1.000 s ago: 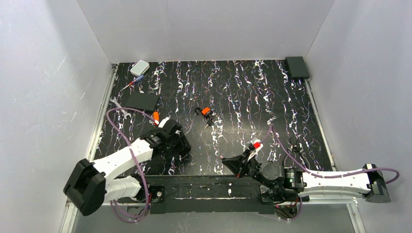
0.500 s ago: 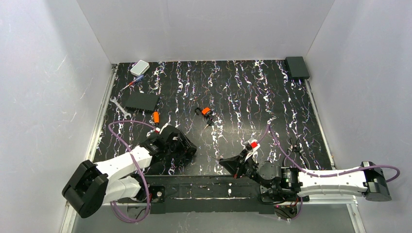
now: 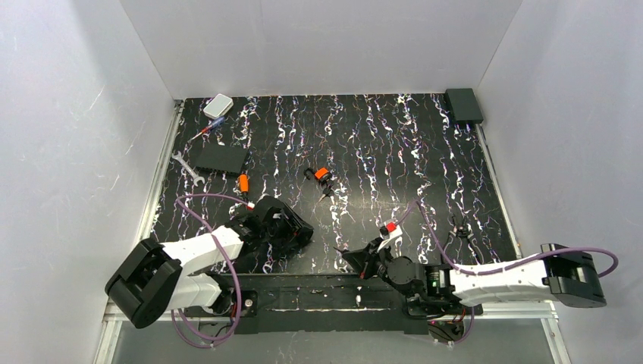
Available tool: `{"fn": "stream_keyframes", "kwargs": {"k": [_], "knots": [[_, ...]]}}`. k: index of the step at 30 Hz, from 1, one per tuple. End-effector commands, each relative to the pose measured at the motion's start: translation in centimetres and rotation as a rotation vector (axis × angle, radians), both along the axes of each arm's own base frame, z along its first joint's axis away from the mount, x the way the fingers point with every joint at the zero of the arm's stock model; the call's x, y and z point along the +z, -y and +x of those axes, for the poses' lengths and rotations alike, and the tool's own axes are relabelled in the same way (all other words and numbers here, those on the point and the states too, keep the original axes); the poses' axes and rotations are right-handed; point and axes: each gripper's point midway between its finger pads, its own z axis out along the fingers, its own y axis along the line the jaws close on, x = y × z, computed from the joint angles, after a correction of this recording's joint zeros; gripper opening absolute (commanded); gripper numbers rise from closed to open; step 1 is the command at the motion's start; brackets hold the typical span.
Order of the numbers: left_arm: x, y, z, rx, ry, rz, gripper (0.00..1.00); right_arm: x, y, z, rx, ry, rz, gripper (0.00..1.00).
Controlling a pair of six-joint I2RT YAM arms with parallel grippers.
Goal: Unlock with the key
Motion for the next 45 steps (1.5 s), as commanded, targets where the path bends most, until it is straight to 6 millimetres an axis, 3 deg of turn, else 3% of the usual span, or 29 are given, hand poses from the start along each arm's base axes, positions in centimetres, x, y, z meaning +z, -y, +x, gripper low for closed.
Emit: {"fn": "stream_keyframes", "kwargs": {"k": [1,18,45], "knots": [[0.4,0.9,0.2,0.003,-0.021,-0.025,0.00,0.9,-0.4,1.3,-0.118,-0.055,0.134,0.01],[-0.4,2.3,0.5,0.017,-0.052,-0.099,0.00,1.0,-3.9,1.9,-0.119,0.007,0.136,0.01],[0.2,3.3,-0.5,0.011,-0.095,-0.193,0.00,-0.3,-6.0,3.8,-0.061,0.048,0.099,0.01]]}}
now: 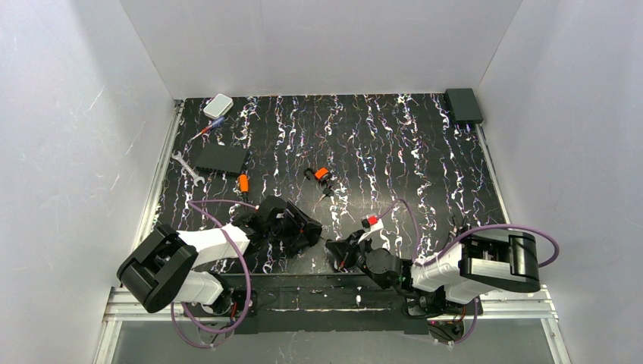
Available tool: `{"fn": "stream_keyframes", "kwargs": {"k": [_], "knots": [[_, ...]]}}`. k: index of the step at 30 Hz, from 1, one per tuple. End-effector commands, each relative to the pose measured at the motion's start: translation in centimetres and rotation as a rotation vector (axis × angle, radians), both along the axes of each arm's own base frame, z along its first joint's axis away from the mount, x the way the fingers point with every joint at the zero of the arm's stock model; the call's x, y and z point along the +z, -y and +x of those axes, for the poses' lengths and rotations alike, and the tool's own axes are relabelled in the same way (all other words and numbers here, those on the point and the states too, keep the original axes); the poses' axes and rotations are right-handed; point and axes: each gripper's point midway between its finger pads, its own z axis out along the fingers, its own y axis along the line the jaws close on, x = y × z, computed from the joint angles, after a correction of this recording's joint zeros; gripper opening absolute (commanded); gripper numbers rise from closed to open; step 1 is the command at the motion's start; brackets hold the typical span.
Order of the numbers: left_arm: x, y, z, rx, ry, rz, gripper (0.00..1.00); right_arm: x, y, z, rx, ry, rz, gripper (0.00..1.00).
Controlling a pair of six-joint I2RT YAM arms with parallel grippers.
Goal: Unlock with the key
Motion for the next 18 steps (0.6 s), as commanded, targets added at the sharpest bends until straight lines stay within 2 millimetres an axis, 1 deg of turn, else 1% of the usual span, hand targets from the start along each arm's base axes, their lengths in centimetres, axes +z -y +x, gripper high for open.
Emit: {"fn": "stream_keyframes", "kwargs": {"k": [1,18], "knots": [[0.0,0.2,-1.1,-0.014,-0.034,-0.023,0.00,2.1,-1.7,0.0,0.038,0.030,0.070,0.01],[0.2,0.8,-1.4,-0.008,-0.041,-0.046,0.00,1.0,-1.3,0.5,0.018,0.021,0.042,0.01]]}}
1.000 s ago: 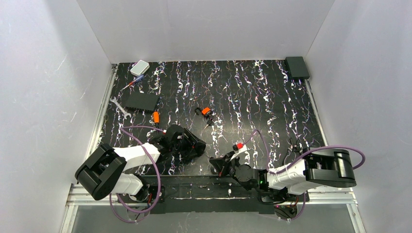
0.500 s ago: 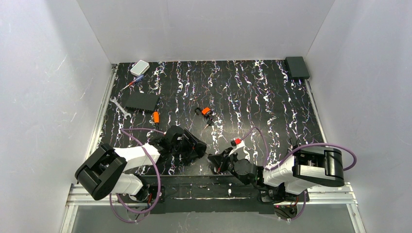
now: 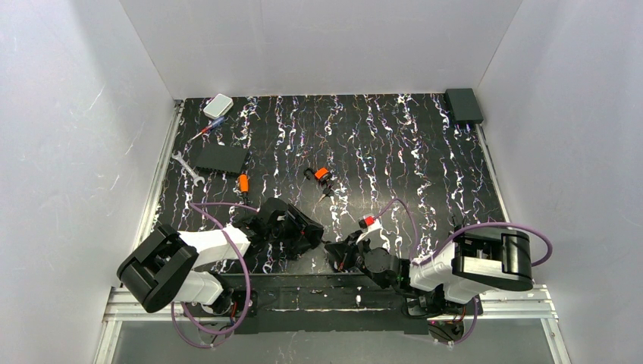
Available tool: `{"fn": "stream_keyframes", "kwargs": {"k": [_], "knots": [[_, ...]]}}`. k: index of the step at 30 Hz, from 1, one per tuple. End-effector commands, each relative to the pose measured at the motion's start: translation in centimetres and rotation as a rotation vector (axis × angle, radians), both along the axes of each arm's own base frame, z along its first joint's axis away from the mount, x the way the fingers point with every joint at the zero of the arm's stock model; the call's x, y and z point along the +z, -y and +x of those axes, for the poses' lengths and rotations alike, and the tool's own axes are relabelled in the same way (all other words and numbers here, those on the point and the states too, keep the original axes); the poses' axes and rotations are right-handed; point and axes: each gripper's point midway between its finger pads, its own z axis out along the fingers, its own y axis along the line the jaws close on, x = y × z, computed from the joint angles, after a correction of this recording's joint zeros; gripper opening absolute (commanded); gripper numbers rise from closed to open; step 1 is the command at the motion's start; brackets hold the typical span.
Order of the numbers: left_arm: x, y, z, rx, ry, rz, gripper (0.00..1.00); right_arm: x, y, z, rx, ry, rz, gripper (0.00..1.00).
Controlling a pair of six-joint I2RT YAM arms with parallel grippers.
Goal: Unlock with the key
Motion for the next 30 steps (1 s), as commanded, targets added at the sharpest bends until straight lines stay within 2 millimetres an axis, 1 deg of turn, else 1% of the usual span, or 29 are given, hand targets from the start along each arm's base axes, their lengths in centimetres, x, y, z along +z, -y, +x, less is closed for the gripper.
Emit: {"fn": "stream_keyframes", "kwargs": {"k": [1,7,14,18,27,30], "knots": [[0.12,0.22,-0.71,-0.010,-0.015,-0.020,0.00,1.76,-0.91,0.69,-0.020,0.022,0.065,0.01],[0.11,0.30,-0.83,-0.011,-0.014,-0.023,0.00,1.49,-0.78,0.90,-0.027,0.018,0.063,0.01],[0.22,0.64,-1.07,-0.019,-0.020,-0.031,0.00,1.56,-1.22,1.30,-0.034,0.020,0.069,0.01],[0.22,0.69,-1.17,-0.020,-0.021,-0.032,0.00,1.83,-1.61,1.36,-0.032,0.017,0.087,0.01],[0.52,1.00,-1.27,-0.025,-0.022,-0.044,0.00,1.99,-1.59,1.38,-0.031,0.020,0.086,0.01],[0.59,1.02,-1.35,-0.026,-0.021,-0.046,0.00,2.42,-1.68,1.14,-0.007,0.041,0.091,0.01]]}}
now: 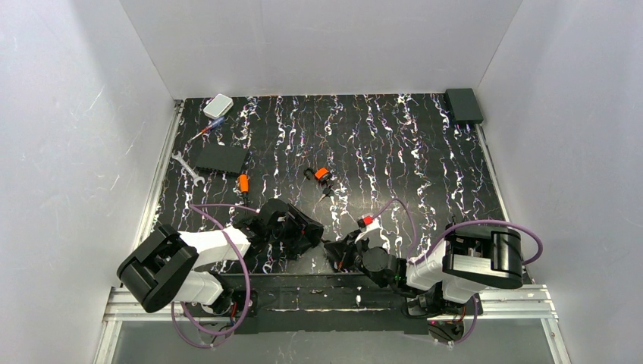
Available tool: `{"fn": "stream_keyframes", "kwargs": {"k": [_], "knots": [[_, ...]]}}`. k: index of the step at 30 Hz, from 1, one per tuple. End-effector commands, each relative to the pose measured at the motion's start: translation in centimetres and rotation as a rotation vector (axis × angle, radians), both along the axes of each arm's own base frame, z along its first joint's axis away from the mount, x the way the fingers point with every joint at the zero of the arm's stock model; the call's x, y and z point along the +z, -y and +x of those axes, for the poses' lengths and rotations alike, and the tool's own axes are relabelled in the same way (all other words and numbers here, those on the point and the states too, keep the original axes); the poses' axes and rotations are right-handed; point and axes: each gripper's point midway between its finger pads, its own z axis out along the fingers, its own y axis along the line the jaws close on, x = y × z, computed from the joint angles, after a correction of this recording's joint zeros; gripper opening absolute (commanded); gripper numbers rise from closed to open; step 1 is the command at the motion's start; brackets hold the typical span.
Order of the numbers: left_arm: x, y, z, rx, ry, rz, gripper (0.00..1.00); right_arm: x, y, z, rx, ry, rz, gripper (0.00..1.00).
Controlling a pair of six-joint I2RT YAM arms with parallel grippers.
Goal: Unlock with the key
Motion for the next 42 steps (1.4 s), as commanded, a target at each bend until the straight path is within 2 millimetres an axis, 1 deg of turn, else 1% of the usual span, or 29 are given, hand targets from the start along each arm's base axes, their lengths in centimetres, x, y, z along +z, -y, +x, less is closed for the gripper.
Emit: {"fn": "stream_keyframes", "kwargs": {"k": [1,8,11,15,20,26,33,38,42], "knots": [[0.5,0.9,-1.6,-0.053,-0.025,-0.041,0.00,3.2,-1.6,0.5,0.013,0.050,0.099,0.01],[0.4,0.9,-1.8,-0.055,-0.031,-0.046,0.00,3.8,-1.4,0.9,-0.002,0.079,0.096,0.01],[0.5,0.9,-1.8,-0.053,-0.031,-0.050,0.00,4.4,-1.6,0.8,0.010,0.098,0.093,0.01],[0.5,1.0,-1.8,-0.055,-0.031,-0.054,0.00,4.6,-1.5,1.2,-0.011,0.099,0.077,0.01],[0.6,1.1,-1.8,-0.054,-0.031,-0.059,0.00,4.2,-1.0,1.7,-0.049,0.086,0.068,0.01],[0.8,1.1,-1.9,-0.055,-0.026,-0.067,0.00,3.3,-0.6,2.2,-0.081,0.059,0.051,0.01],[0.8,0.9,-2.1,-0.050,-0.024,-0.070,0.00,3.4,-0.1,2.9,-0.108,0.058,0.044,0.01],[1.0,1.0,-1.9,-0.047,-0.020,-0.073,0.00,3.1,-0.4,2.9,-0.106,0.047,0.030,0.01],[1.1,1.2,-1.8,-0.051,-0.019,-0.076,0.00,3.2,-1.2,2.5,-0.071,0.045,0.047,0.01]]}}
